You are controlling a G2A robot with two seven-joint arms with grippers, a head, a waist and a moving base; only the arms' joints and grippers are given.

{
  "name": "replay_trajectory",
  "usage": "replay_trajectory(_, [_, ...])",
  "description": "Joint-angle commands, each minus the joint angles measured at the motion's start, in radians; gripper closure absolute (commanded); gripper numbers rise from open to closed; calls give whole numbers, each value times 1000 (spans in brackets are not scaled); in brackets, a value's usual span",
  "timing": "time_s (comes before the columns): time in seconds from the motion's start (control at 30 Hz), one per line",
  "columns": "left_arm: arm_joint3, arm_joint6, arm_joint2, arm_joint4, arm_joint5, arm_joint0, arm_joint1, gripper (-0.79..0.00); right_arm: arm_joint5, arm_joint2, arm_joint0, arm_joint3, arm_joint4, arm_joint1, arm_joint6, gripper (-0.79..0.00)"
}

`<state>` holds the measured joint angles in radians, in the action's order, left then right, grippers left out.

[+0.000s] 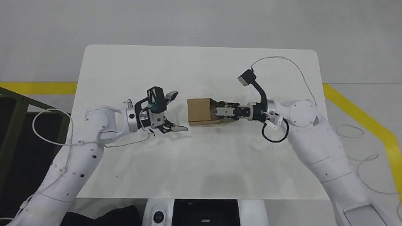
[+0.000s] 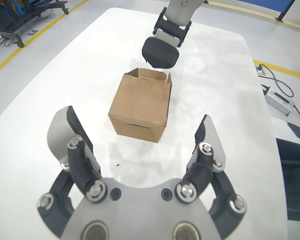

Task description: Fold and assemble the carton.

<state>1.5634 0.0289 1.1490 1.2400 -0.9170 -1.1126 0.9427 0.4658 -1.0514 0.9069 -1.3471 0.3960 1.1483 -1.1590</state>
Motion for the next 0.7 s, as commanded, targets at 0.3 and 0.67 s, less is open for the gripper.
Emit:
replay_trajectory(0.3, [-76, 236, -87, 265, 47, 52, 17, -785, 29, -115, 58, -98, -61, -37, -38, -785])
replay_trajectory(0.67, [-146, 246, -154, 261, 50, 115, 43, -785, 12, -132, 47, -92, -175, -52, -79, 0])
